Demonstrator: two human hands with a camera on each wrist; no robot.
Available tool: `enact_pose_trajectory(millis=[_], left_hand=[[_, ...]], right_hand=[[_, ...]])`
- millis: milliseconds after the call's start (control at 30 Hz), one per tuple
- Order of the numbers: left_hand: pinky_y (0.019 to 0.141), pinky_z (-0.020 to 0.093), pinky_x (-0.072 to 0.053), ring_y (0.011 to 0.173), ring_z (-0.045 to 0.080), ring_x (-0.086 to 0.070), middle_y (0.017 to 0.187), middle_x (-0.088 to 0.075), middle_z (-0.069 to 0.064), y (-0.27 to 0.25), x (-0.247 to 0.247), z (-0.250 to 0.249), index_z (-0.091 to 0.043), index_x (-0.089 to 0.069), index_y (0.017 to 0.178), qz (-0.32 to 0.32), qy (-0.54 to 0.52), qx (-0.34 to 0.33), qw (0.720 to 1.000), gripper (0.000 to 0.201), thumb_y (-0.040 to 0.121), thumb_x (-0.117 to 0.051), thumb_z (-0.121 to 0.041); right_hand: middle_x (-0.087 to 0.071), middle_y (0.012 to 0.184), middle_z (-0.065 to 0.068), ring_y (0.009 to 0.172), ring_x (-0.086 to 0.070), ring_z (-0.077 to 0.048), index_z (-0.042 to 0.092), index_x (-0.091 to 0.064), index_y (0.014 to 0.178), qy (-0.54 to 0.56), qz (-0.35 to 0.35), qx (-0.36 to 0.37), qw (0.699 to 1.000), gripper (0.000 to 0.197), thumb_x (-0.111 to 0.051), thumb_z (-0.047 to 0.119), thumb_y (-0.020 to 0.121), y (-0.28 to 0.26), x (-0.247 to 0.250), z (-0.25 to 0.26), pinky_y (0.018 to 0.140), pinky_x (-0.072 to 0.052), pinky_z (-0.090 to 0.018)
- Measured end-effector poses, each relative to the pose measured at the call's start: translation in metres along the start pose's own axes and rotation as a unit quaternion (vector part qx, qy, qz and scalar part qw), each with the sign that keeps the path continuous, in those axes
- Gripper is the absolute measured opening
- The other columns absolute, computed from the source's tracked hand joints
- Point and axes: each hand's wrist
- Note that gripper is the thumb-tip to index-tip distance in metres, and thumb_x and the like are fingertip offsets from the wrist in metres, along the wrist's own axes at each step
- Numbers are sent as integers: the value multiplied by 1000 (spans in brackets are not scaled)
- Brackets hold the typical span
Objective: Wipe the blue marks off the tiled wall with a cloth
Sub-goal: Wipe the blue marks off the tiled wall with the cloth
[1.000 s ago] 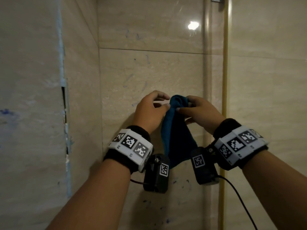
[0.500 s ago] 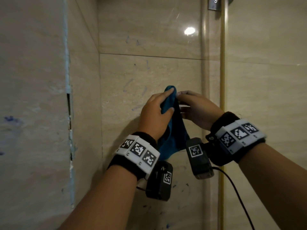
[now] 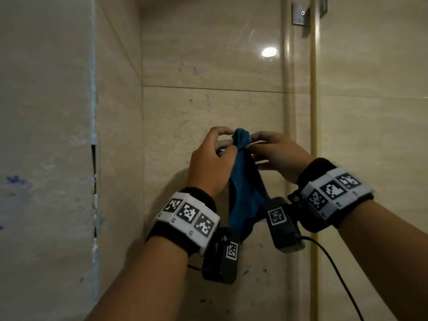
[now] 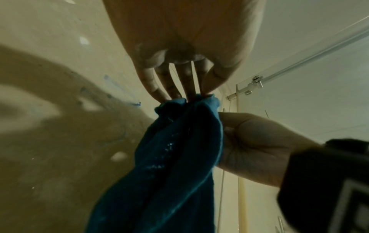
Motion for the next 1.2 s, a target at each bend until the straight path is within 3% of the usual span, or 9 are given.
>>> enact_pose_trajectory(millis=[133,200,400,500,600,733,900,1033,1200], left_hand=[[98,26,-47,116,9,-52,128,-57,-6,-2,-2,0,-25,-55,127,29,42,-15,999,39,93,-54,-7],[103,26,-41,124,11,-46,138,-49,-5,-1,-4,2,-25,-48,137,16,79,-34,996,49,92,-60,-9],[91,13,-36,116,15,-51,128,-55,0,16,1,-5,-20,-55,132,-109,163,-74,978,46,90,-57,-2],[92,25,-44,113,18,-52,125,-55,0,27,9,-12,-25,-56,130,-127,204,-79,967,41,93,-55,-8],[91,39,-48,113,22,-51,128,-52,-1,39,17,-20,-29,-53,131,-151,260,-71,951,39,95,-52,-15],[89,38,-44,118,24,-44,134,-47,0,62,30,-28,-29,-50,134,-173,334,-55,925,39,97,-49,-19],[90,35,-38,123,25,-36,136,-43,2,96,38,-32,-24,-43,139,-152,448,-78,877,41,99,-44,-14],[99,34,-34,127,26,-37,143,-42,4,107,39,-22,-17,-38,142,-79,531,-101,837,43,99,-42,-11],[115,37,-22,142,27,-16,158,-7,10,94,31,-3,-9,-14,150,-40,612,-95,784,61,96,-42,-1]], right_hand=[[-63,90,-10,77,-60,-17,9,-57,103,52,42,20,998,11,-52,5,94,2,-1,6,70,-52,-25],[-65,86,-5,75,-62,-14,12,-55,98,78,57,22,995,10,-50,5,95,4,-4,11,70,-49,-25],[-58,92,1,81,-53,-12,19,-61,96,20,75,33,996,14,-50,10,94,13,1,26,66,-36,-27],[-63,99,5,80,-55,-11,24,-68,101,-3,35,39,999,19,-53,14,93,18,10,35,66,-40,-23],[-61,104,3,84,-57,-11,26,-62,111,-149,-70,91,982,21,-55,19,93,31,19,37,65,-42,-22],[-47,129,-3,110,-52,-22,27,-53,126,-361,-184,161,900,37,-57,25,90,49,25,31,89,-46,-34],[-12,157,-4,141,-21,-29,33,-26,146,-489,-183,149,840,62,-55,38,91,61,29,25,110,-28,-46],[17,158,0,146,4,-27,40,-4,149,-540,-166,148,812,71,-45,53,93,78,30,25,116,-10,-48],[30,154,1,144,18,-24,45,9,147,-555,-122,129,813,76,-36,66,90,103,30,17,115,6,-49]])
Point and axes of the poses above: each hand's wrist, its own y-axis towards the middle knuckle, its own x-axis out of the back of the hand, z = x × y
